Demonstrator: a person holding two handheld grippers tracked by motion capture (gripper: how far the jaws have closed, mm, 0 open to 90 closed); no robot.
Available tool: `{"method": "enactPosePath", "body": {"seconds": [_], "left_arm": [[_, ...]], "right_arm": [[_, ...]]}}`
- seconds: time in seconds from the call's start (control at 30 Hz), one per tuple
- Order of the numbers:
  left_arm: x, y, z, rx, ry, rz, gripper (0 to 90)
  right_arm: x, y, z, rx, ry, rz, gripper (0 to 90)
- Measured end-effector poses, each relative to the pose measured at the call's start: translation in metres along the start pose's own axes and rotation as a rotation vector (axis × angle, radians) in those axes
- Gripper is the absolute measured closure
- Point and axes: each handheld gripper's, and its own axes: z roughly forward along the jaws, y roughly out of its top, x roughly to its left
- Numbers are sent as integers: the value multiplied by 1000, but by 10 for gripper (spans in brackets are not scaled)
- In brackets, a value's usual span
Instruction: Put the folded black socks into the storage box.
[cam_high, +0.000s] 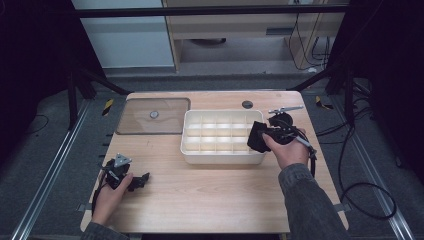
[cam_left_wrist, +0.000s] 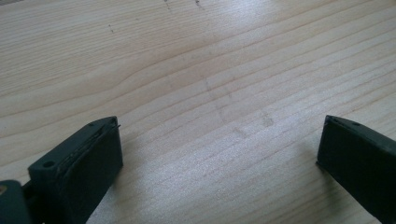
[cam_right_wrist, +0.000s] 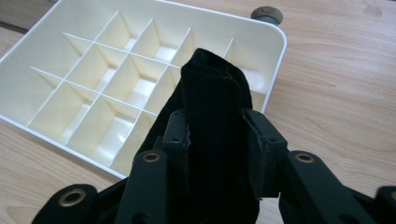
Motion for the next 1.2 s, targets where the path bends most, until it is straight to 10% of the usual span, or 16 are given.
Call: {"method": "enactPosePath", "body": {"seconds": [1.2], "left_arm": [[-1,0,0,5,-3,9,0]], "right_arm": [[-1,2,39,107,-87,-79,645]]}}
